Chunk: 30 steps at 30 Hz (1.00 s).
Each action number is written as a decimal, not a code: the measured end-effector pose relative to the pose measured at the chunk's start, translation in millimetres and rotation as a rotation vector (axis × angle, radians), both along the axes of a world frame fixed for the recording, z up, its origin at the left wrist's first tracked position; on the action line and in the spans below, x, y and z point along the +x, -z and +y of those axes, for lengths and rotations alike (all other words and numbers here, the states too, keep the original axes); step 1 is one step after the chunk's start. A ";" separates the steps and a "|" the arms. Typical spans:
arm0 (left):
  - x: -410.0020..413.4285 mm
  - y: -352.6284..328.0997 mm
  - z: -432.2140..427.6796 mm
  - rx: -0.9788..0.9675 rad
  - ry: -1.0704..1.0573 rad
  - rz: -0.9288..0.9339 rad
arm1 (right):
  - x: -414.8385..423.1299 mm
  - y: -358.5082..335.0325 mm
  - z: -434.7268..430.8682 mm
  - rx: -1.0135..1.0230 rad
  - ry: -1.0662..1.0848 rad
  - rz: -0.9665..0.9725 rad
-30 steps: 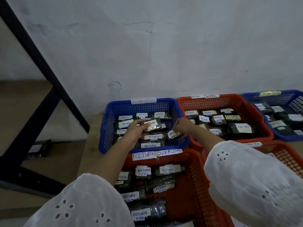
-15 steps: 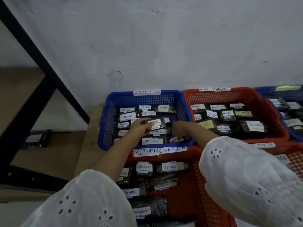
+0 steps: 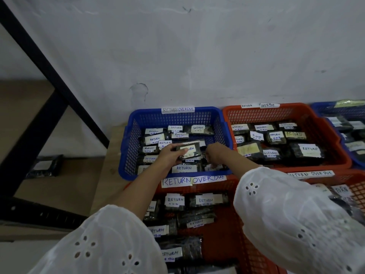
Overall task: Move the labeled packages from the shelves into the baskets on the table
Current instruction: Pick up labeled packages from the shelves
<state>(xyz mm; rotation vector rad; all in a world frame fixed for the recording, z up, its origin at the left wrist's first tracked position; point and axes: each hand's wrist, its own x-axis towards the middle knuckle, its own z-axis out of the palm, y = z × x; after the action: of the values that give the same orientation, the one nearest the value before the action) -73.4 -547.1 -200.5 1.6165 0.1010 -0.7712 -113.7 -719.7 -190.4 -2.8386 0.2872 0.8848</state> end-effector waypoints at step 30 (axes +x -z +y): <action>-5.9 -9.3 -8.6 0.005 0.038 -0.011 | -5.4 6.8 5.4 0.004 0.075 -0.062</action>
<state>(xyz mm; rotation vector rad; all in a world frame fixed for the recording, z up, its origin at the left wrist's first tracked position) -79.4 -555.7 -191.2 1.6315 0.0649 -0.7921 -119.0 -714.3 -197.2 -2.8253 0.3803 0.7801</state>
